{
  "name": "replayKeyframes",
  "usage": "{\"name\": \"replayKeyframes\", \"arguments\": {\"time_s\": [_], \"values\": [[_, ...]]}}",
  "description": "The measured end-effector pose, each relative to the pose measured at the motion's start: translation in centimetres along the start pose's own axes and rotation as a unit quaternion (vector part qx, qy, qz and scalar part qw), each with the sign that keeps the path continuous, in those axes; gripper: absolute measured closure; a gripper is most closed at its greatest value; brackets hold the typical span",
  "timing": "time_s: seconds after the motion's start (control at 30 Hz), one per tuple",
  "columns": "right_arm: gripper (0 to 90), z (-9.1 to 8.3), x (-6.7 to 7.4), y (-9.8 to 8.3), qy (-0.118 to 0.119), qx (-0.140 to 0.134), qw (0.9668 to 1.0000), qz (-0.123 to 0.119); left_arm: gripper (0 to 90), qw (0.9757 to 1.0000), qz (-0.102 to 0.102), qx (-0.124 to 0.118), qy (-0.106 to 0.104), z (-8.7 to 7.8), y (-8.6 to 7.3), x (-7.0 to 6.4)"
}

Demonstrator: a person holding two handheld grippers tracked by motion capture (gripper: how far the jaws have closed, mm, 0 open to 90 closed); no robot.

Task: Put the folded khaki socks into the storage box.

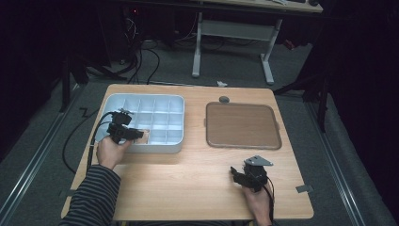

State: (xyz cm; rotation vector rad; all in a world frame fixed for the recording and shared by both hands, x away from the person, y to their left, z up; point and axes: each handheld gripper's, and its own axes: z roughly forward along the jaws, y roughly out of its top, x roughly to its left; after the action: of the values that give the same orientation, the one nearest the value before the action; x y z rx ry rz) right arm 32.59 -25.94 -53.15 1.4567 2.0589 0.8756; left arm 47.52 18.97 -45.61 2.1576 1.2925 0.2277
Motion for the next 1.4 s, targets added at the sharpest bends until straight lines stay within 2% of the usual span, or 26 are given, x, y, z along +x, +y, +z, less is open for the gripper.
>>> {"name": "replayKeyframes", "arguments": {"time_s": [0.2, 0.37, 0.57, 1.1, 1.4], "values": [[34.4, 0.0, 0.0, 0.0, 0.0, 0.0, 1.0, 0.0, 56.3, 0.9998, 0.002, -0.02, 0.006, -1.2, -0.2, -0.1], [34.4, 0.0, 0.0, 0.0, 0.0, 0.0, 1.0, -0.001, 54.6, 0.9991, 0.023, -0.033, 0.016, -2.7, -0.6, -1.0], [34.4, 0.0, 0.0, 0.0, 0.0, 0.0, 1.0, 0.0, 54.6, 0.9982, 0.023, -0.054, 0.01, -4.3, -0.8, -1.5], [34.3, 0.0, 0.0, 0.0, 0.001, 0.0, 1.0, 0.0, 53.7, 0.9962, 0.041, -0.076, 0.01, -6.2, -1.5, -3.4], [34.3, 0.0, 0.0, 0.0, 0.001, -0.001, 1.0, -0.001, 53.1, 0.9955, 0.041, -0.085, 0.004, -6.5, -2.1, -3.8]]}}
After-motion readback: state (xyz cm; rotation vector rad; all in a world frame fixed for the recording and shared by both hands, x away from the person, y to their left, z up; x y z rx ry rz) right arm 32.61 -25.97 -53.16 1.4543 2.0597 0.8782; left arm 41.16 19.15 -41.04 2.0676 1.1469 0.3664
